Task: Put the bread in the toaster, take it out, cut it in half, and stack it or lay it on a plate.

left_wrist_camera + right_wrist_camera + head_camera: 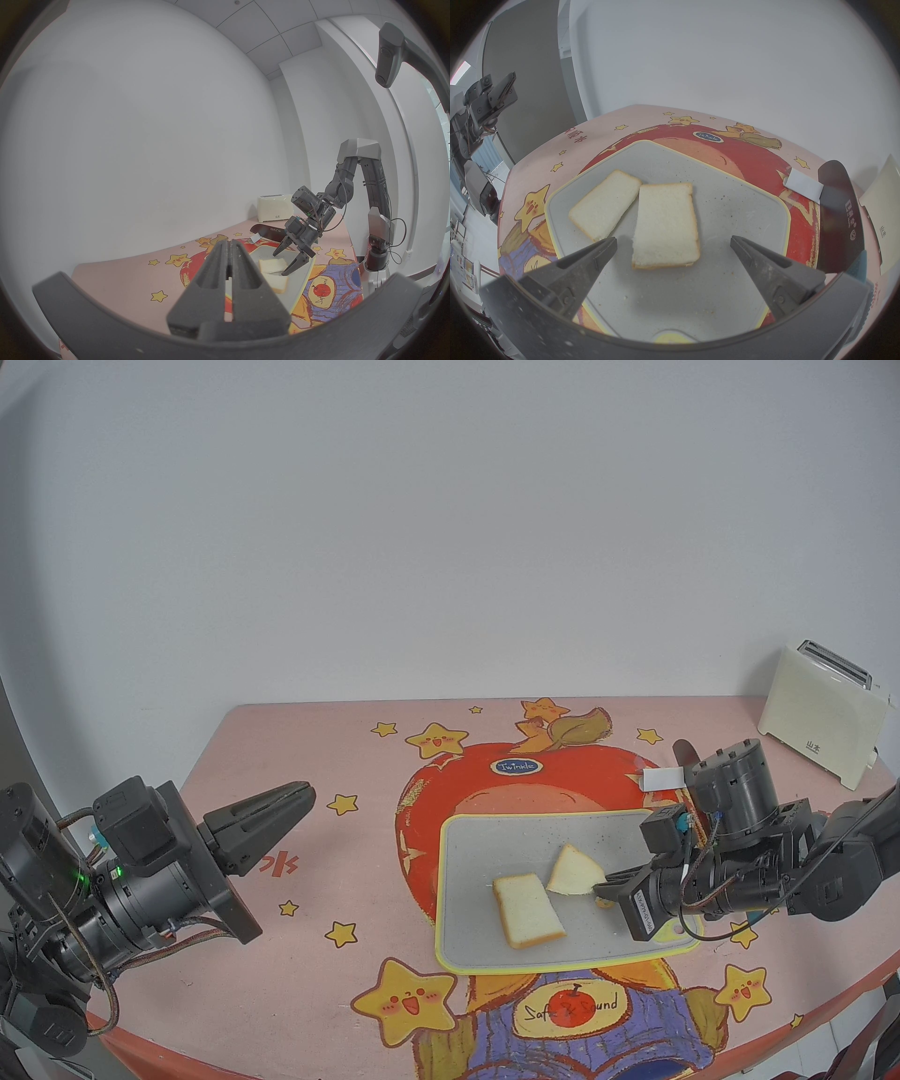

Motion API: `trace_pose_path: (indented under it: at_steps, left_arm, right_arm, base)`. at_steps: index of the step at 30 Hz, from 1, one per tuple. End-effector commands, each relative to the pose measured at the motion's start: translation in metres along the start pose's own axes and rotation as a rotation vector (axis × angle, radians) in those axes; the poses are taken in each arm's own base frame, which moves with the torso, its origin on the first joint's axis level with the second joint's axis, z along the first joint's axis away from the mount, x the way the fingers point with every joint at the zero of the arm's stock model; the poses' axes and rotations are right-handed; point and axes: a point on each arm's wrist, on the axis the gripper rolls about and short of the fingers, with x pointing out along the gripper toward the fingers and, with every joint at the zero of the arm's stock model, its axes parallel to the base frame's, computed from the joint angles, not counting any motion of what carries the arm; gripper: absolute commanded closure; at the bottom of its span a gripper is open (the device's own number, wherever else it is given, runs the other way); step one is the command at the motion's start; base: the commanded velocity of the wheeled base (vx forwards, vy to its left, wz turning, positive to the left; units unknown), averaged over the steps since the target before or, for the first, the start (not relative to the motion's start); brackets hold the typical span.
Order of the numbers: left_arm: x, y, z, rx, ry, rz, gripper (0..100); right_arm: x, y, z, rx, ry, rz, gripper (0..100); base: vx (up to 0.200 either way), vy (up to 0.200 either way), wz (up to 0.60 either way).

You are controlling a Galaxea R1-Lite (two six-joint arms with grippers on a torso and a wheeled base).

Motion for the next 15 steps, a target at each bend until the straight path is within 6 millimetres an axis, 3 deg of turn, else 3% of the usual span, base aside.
trace_pose_path:
  at_steps: [1, 6, 15]
  left_arm:
    - [0.000, 0.000, 0.000, -0.001, 0.001, 0.000, 100]
    - [0.000, 0.000, 0.000, -0.001, 0.001, 0.000, 100]
    - [0.001, 0.000, 0.001, 0.000, -0.005, 0.000, 100]
  right_arm:
    - [-0.001, 0.001, 0.000, -0.003, -0.002, 0.001, 100]
    - [-0.005, 0.002, 0.003, -0.003, -0.021, 0.004, 100]
    - [-0.038, 0.001, 0.015, 0.001, -0.134, -0.007, 100]
  base:
    - [0.000, 0.000, 0.00]
    - [0.000, 0.000, 0.00]
    - [0.000, 0.000, 0.00]
